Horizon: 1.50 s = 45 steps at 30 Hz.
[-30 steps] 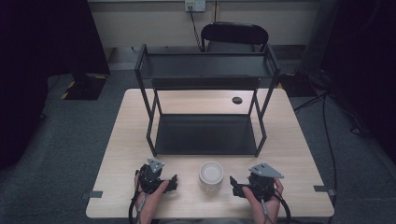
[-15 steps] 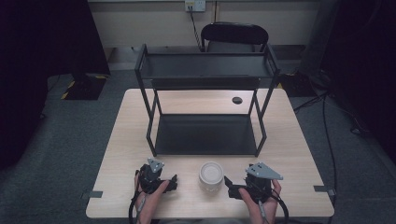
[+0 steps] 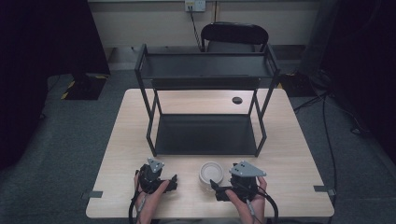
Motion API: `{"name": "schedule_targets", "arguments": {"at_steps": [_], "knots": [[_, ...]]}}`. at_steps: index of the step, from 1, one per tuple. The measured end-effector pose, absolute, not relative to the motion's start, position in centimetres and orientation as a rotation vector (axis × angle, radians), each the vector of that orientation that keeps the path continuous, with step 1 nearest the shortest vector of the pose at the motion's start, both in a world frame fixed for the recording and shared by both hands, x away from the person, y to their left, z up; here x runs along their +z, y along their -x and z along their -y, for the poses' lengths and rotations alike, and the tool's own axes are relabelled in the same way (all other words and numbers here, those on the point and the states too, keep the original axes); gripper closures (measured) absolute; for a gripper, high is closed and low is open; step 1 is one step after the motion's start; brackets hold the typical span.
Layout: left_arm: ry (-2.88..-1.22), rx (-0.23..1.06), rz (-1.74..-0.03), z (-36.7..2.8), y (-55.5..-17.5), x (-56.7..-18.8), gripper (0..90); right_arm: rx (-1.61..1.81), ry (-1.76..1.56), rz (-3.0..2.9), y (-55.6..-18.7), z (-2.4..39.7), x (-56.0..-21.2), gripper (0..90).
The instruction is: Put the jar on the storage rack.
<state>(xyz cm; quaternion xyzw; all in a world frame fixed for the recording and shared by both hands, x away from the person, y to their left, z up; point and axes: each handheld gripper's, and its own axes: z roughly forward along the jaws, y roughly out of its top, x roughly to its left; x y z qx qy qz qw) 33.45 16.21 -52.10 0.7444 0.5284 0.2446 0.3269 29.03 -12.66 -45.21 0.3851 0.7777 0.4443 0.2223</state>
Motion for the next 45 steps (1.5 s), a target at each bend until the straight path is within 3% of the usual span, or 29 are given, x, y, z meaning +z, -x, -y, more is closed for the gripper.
{"name": "schedule_targets", "arguments": {"at_steps": [33, 45], "knots": [[-1.949, 0.641, -1.383, -16.2, -33.5, -52.1, 0.0, 1.16, -0.99, -2.297, -31.9, 9.2, -47.8, 1.4], [-1.949, 0.641, -1.383, -16.2, -33.5, -52.1, 0.0, 1.119, -1.014, -2.307, -32.5, 9.0, -49.0, 6.1]]}}
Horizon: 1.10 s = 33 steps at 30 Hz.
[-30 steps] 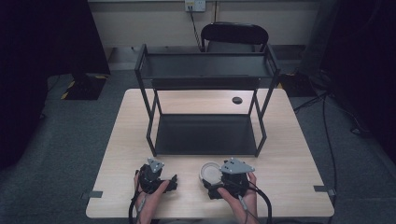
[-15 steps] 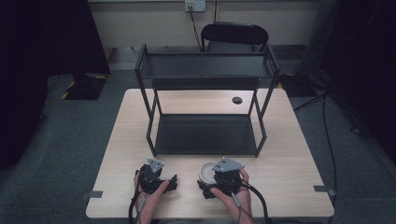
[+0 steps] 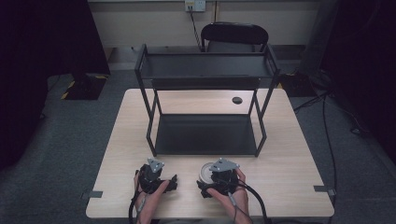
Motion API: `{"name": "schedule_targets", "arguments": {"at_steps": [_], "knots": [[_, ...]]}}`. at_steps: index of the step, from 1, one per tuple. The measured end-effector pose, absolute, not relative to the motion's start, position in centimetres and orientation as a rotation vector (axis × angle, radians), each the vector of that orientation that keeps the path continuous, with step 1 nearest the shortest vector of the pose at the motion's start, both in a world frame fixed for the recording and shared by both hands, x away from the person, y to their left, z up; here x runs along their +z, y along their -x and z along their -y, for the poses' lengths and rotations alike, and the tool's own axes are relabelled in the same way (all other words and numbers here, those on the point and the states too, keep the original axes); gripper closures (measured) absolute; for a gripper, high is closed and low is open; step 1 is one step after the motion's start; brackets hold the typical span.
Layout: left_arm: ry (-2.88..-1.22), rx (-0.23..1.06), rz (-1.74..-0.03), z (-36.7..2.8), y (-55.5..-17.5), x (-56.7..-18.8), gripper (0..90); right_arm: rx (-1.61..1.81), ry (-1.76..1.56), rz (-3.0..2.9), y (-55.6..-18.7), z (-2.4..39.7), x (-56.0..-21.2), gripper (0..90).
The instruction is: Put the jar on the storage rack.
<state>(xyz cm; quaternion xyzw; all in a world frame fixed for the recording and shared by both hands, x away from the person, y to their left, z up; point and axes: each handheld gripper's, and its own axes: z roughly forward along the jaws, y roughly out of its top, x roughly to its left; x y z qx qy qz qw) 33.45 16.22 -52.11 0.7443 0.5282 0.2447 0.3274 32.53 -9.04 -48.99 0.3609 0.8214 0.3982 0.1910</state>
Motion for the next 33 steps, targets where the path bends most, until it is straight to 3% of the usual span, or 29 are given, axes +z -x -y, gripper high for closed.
{"name": "schedule_targets", "arguments": {"at_steps": [6, 33], "knots": [[-1.949, 0.641, -1.383, -16.2, -33.5, -52.1, 0.0, 1.123, -1.007, -2.309, -32.6, 9.1, -49.2, 9.7], [-1.949, 0.641, -1.383, -16.2, -33.5, -52.1, 0.0, 1.113, -1.02, -2.291, -32.6, 9.4, -48.1, 10.1]]}}
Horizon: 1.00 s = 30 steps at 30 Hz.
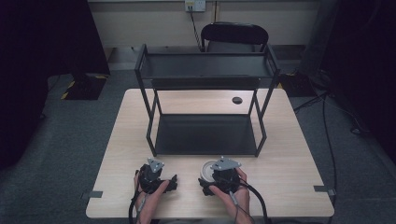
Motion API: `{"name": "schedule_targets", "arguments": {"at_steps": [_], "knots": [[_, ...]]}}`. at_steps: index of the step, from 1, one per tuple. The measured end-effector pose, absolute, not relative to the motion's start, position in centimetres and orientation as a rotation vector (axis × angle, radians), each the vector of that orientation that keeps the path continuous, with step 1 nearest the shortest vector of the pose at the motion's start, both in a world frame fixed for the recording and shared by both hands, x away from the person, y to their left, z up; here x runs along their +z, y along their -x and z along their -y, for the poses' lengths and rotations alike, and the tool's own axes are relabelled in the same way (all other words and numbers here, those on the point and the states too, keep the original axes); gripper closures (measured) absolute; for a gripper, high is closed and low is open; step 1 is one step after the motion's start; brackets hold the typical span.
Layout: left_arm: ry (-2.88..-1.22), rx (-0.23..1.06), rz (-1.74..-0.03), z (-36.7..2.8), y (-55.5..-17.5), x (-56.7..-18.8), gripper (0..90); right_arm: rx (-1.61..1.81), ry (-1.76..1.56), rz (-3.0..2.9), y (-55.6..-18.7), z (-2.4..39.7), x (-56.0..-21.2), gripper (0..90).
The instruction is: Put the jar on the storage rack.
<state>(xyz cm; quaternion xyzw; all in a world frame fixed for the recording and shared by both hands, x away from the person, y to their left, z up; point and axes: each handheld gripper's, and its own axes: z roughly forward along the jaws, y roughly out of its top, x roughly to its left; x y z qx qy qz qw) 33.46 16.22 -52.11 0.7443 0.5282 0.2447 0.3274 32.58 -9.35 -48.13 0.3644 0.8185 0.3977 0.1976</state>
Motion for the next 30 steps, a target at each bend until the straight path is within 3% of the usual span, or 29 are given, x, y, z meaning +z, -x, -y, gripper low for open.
{"name": "schedule_targets", "arguments": {"at_steps": [30], "knots": [[-1.949, 0.641, -1.383, -16.2, -33.5, -52.1, 0.0, 1.131, -1.006, -2.275, -34.0, 9.4, -44.7, 10.1]]}}
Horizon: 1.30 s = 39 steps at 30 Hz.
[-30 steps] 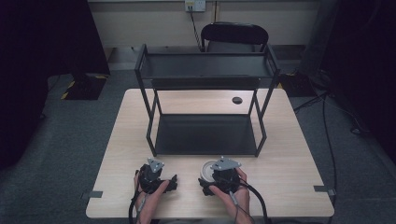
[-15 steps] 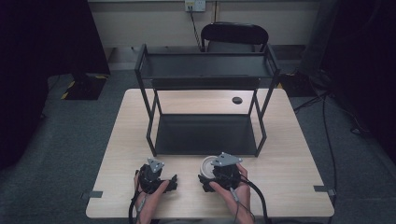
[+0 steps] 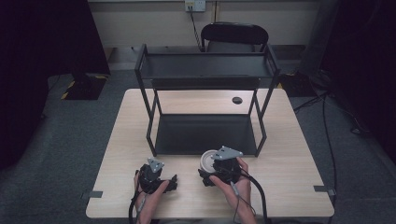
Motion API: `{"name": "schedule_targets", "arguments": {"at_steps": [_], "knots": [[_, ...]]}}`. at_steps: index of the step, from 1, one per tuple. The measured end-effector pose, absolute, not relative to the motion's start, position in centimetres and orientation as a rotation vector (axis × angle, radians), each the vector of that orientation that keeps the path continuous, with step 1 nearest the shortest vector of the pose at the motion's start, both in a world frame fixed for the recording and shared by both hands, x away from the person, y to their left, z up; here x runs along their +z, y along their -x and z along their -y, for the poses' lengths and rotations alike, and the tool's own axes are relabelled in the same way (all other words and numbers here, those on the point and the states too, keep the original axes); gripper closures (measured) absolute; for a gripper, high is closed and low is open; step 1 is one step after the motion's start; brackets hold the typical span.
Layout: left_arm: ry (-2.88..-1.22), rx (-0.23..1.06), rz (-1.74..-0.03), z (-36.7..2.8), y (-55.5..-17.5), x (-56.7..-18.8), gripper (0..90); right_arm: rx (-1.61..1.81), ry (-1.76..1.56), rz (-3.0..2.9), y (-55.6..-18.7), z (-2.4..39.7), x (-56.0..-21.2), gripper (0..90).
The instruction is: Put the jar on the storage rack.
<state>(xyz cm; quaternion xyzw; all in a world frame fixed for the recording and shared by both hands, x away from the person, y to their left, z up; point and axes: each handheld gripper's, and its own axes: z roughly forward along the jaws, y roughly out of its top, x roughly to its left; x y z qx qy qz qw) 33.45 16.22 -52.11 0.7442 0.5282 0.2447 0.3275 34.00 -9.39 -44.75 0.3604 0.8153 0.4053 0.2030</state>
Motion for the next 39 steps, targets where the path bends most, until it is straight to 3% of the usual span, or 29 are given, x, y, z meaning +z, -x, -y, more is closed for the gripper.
{"name": "schedule_targets", "arguments": {"at_steps": [26, 39], "knots": [[-1.949, 0.641, -1.383, -16.2, -33.5, -52.1, 0.0, 1.127, -1.022, -2.222, -37.9, 9.6, -40.8, 10.1], [-1.948, 0.641, -1.383, -16.2, -33.5, -52.1, 0.0, 1.085, -1.042, -2.198, -40.5, 9.6, -40.6, 10.1]]}}
